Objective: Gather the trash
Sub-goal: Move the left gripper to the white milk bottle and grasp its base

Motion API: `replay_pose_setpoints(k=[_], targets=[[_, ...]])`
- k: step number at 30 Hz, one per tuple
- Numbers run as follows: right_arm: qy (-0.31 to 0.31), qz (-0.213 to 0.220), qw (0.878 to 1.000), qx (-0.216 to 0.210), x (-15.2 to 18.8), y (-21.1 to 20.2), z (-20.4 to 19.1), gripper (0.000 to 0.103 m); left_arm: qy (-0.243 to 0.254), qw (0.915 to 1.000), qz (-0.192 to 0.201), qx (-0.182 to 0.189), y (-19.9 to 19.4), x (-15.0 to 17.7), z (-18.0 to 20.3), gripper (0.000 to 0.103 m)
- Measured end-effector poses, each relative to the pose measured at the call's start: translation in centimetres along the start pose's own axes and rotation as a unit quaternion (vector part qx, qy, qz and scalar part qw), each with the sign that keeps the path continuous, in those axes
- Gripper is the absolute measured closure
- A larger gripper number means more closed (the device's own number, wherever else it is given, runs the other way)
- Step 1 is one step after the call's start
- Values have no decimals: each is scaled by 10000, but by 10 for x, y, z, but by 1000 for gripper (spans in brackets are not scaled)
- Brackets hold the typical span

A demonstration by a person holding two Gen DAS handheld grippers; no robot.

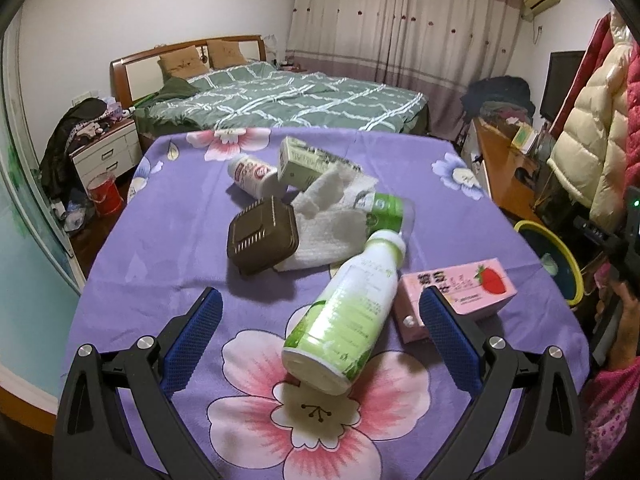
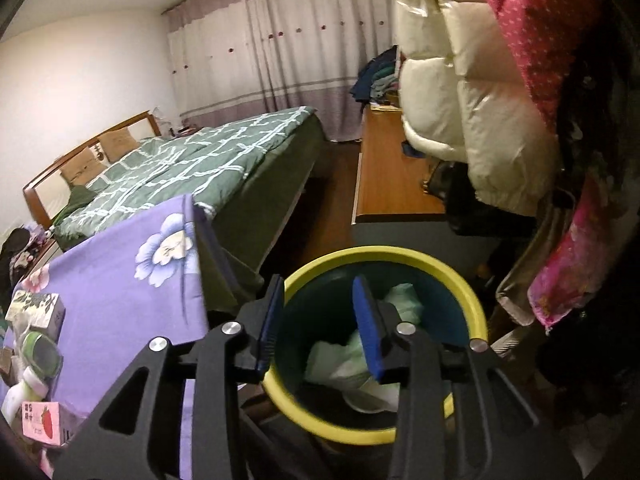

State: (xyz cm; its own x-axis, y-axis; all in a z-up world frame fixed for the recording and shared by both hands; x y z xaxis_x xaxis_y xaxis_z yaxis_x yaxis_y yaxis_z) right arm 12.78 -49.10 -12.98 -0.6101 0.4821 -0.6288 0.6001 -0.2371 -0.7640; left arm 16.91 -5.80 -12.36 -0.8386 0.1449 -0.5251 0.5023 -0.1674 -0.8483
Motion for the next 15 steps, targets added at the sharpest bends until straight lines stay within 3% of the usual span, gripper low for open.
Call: replay_pose_setpoints(k=[8, 15], targets=[[-169, -37, 9995, -267, 6, -4, -21, 66, 108, 9988, -359, 315, 28, 6, -8, 6], [-228, -91, 9989, -409, 9, -7, -32, 65, 688, 9942, -559, 610, 52, 12, 0, 6]])
Point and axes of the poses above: each gripper's, at about its wrist camera, not at the fingertips, and y roughly the way its jaws point, z to its right, x to its underside, the point moved 1 cm from there along y, roughly the way its jaws point, and after that the axes turned 15 degrees about -z, right-handed, at the moved point
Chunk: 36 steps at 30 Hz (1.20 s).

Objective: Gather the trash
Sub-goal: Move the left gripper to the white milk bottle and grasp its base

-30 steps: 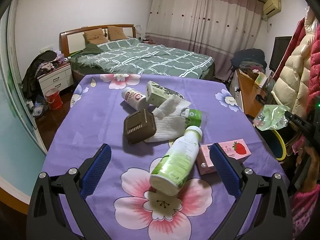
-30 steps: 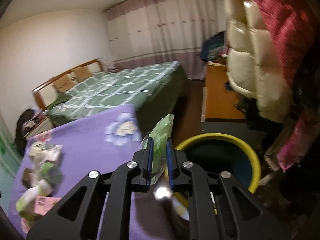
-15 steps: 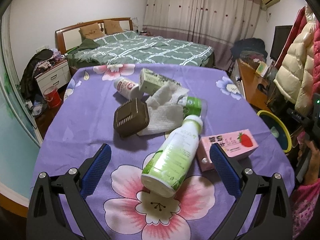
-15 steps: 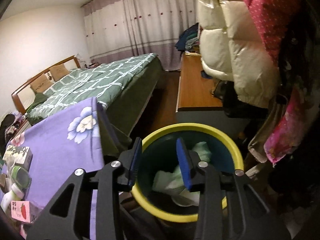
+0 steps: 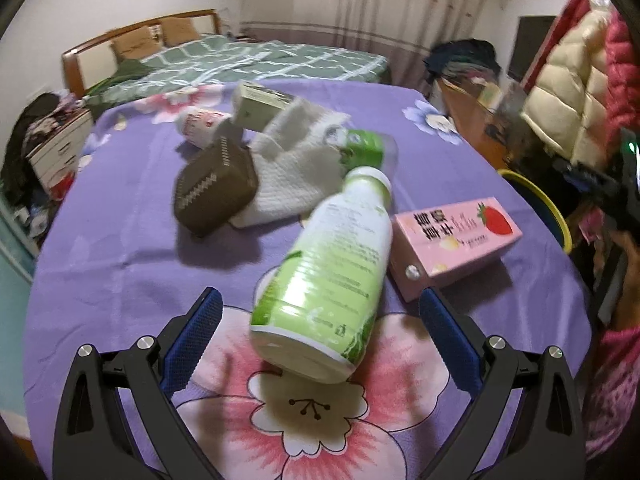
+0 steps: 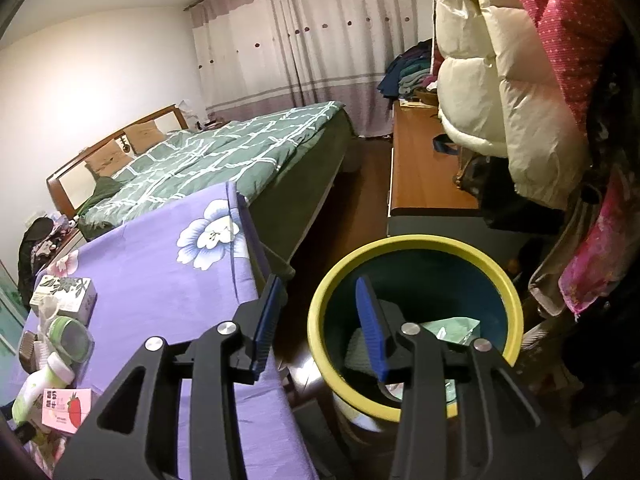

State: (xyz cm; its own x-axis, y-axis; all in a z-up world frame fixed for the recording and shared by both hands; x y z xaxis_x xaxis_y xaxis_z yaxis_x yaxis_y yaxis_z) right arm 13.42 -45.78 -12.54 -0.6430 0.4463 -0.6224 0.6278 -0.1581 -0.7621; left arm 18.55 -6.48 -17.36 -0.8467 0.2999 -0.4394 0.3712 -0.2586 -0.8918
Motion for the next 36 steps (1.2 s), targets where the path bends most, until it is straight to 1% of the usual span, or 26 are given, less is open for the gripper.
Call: replay_pose_setpoints(k=[4, 9, 13, 17, 19, 21, 24, 29, 32, 36], targets=[[-35, -12, 10000, -42, 1, 0, -3, 65, 194, 9998, -20, 23, 8, -2, -1, 7], [-34, -46, 9999, -96, 3, 3, -3, 65, 409, 9990, -119, 137, 15, -2, -3, 19], [-54, -57, 9998, -155, 4, 5, -3, 65, 465, 9986, -78, 259, 18, -3, -3, 23], [-84, -78, 9998, -184, 4, 6, -6, 65, 560, 9982, 34, 191, 16, -2, -2, 28], [-101, -81, 9997, -204, 4, 6, -7, 65, 609, 9980, 54, 175, 14, -3, 0, 32], [-121, -78, 9997, -221, 5, 6, -8, 65, 640, 9978, 81, 166, 13, -4, -1, 45], [-130, -79, 9996, -234, 5, 6, -9, 65, 689, 9975, 132, 78, 6, -5, 1, 46], [-103, -59, 9996, -246, 5, 5, -8, 65, 879, 9950, 462, -91, -24, -14, 8, 49], [-97, -52, 9996, -264, 5, 4, -7, 65, 988, 9927, 665, -198, -44, -26, 14, 50], [-100, -49, 9995, -285, 6, 4, -7, 65, 988, 9916, 781, -281, -56, -49, 17, 50]])
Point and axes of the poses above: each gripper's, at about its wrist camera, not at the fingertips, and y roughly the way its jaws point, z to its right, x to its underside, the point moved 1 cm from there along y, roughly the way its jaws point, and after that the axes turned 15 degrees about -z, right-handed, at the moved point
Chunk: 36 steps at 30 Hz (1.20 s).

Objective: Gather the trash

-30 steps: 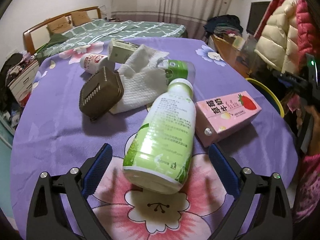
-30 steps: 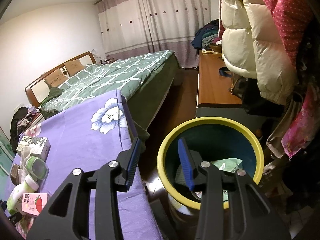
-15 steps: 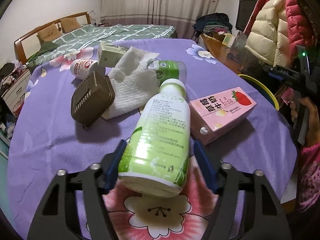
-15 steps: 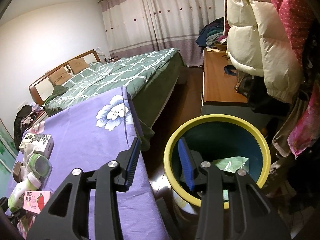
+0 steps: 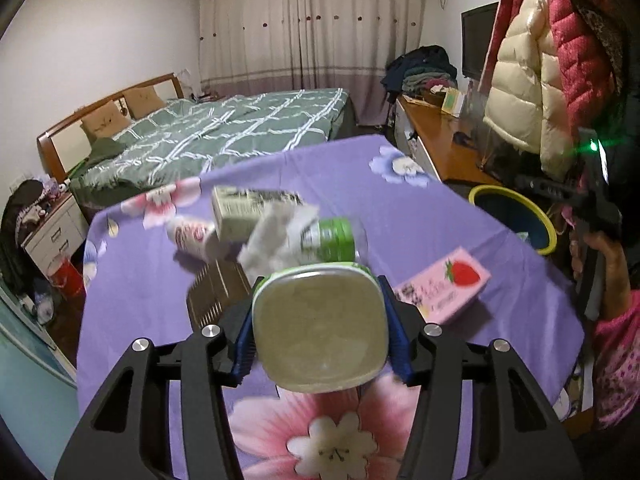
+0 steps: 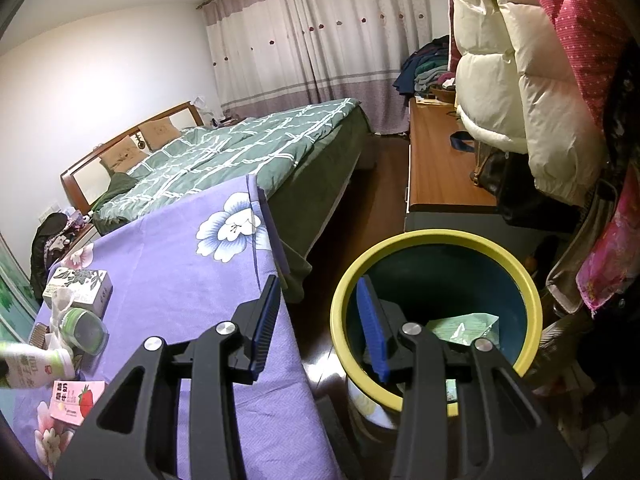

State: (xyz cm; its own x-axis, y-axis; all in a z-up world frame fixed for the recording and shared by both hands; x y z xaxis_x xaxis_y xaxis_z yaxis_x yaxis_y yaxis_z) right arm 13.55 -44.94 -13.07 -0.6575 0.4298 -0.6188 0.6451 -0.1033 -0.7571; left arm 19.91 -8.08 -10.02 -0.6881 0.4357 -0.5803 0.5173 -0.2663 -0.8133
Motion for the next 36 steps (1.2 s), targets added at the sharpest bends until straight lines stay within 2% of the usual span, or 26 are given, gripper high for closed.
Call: replay_pose_setpoints(k=[12, 23, 29, 36], targets=[[62, 8, 10000, -1, 1, -2, 6, 65, -489, 9986, 213, -27, 19, -55, -14, 50], [90, -54, 9999, -9, 0, 3, 12, 65, -701, 9970, 318, -80, 39, -82, -17, 50], [143, -4, 9999, -36, 0, 1, 16, 65, -602, 9976, 338, -63, 30, -92, -9, 50], [207, 20, 9997, -82, 2, -2, 25, 65, -419, 9982, 435, 32, 12, -106, 16, 50]])
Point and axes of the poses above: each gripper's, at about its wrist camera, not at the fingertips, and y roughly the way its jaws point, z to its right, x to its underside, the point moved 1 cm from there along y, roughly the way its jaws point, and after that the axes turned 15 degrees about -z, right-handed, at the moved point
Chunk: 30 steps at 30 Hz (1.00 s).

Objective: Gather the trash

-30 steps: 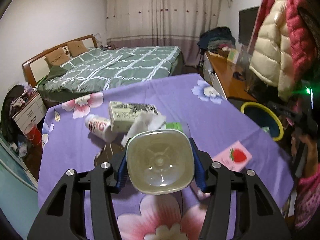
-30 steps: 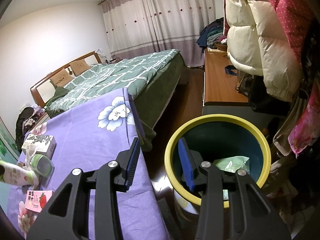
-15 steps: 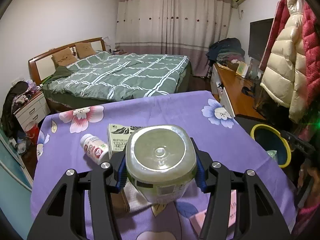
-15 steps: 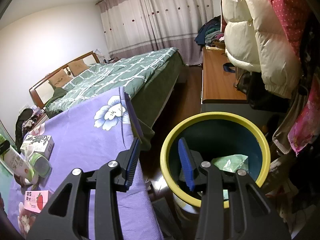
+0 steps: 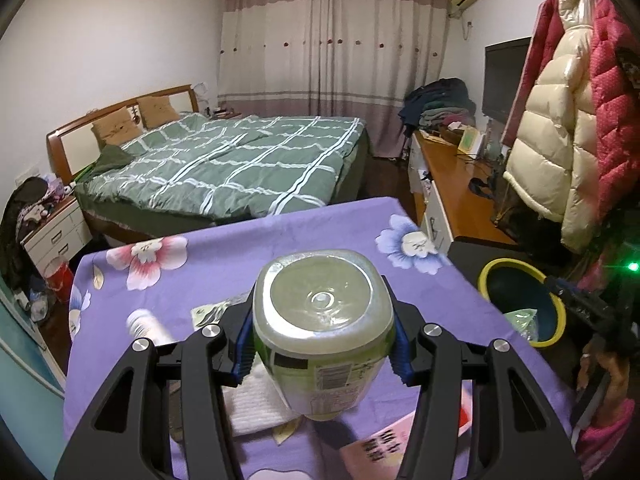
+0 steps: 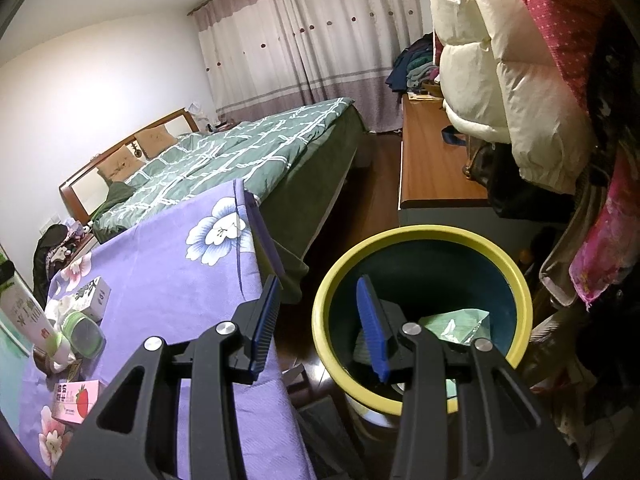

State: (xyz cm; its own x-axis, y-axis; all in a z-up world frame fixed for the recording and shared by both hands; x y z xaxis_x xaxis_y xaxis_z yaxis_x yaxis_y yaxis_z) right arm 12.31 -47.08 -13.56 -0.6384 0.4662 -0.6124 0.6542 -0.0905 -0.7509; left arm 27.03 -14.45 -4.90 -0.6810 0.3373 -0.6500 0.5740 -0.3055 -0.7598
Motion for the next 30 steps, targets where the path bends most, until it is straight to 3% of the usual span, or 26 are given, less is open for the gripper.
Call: replay_pose_setpoints(k=[15, 25, 30], targets=[[296, 112, 9995, 36, 0, -7, 38, 65, 472, 9965, 144, 677, -22, -44, 82, 51], [587, 66, 9979, 249, 1, -9, 73, 63, 1166, 9844, -1, 1319, 18, -76, 200, 55], [295, -198, 9994, -32, 3, 8, 43, 63, 879, 9871, -247, 1317, 47, -71, 203, 55]])
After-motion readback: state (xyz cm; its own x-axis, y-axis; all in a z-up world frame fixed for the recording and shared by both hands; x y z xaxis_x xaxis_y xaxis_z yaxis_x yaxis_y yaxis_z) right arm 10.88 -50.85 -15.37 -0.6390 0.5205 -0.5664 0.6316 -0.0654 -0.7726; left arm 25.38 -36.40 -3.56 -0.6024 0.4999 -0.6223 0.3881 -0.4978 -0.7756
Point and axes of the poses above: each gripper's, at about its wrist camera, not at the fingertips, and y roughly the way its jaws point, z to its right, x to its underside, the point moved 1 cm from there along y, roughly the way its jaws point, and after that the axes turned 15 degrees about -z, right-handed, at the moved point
